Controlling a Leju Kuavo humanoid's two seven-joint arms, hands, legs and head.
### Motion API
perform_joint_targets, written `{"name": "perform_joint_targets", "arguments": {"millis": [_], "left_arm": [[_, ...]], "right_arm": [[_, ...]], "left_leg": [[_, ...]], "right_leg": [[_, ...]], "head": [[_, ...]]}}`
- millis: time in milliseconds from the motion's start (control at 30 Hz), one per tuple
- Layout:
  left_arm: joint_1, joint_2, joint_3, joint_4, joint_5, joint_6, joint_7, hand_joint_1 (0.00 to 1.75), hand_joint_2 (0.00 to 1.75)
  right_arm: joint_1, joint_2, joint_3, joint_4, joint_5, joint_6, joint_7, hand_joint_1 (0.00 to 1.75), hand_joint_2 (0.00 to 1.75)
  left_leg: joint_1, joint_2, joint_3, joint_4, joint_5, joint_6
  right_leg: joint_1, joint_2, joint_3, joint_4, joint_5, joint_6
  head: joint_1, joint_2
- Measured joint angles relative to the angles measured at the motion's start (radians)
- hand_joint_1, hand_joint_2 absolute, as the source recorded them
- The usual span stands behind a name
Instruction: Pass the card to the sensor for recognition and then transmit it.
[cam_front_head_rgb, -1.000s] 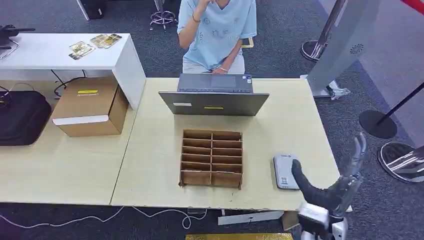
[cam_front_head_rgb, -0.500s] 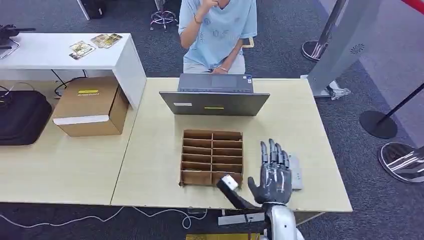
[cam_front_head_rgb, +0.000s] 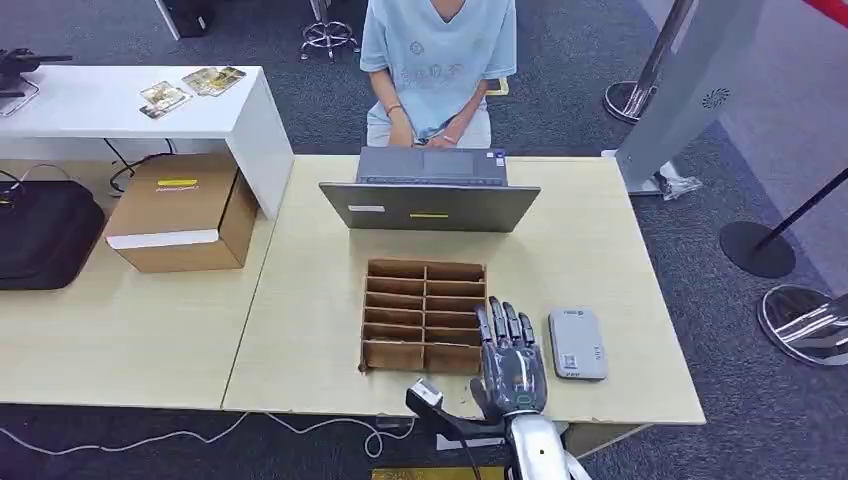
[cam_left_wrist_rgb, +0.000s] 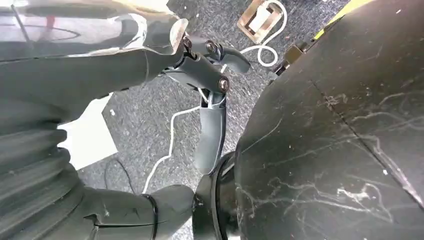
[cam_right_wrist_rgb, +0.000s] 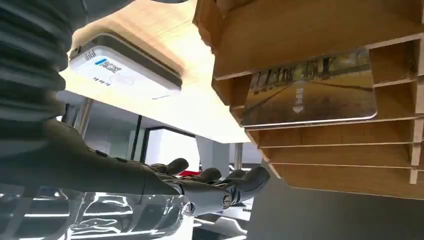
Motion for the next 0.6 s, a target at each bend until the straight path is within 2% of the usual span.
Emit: {"name": "perform_joint_targets", "arguments": {"millis": [433,600], "left_arm": [[-0.006,-0.002,-0.026,-0.003,0.002,-0.015,0.001,0.0,1.75],[-0.006,-0.002,-0.028,-0.003,0.002,-0.015,0.001,0.0,1.75]], "right_arm": [[-0.018,-0.004,0.0,-0.001,0.0,-0.043,-0.027,0.0,1.75],[-0.021,-0.003,0.002,-0.001,0.0,-0.081,-0.08,0.0,1.75]], "left_leg": [[0.0,0.0,0.0,0.0,0.0,0.0],[0.0,0.0,0.0,0.0,0.0,0.0]], "right_leg": [[0.0,0.0,0.0,0.0,0.0,0.0],[0.0,0.0,0.0,0.0,0.0,0.0]], "head": [[0.0,0.0],[0.0,0.0]]}}
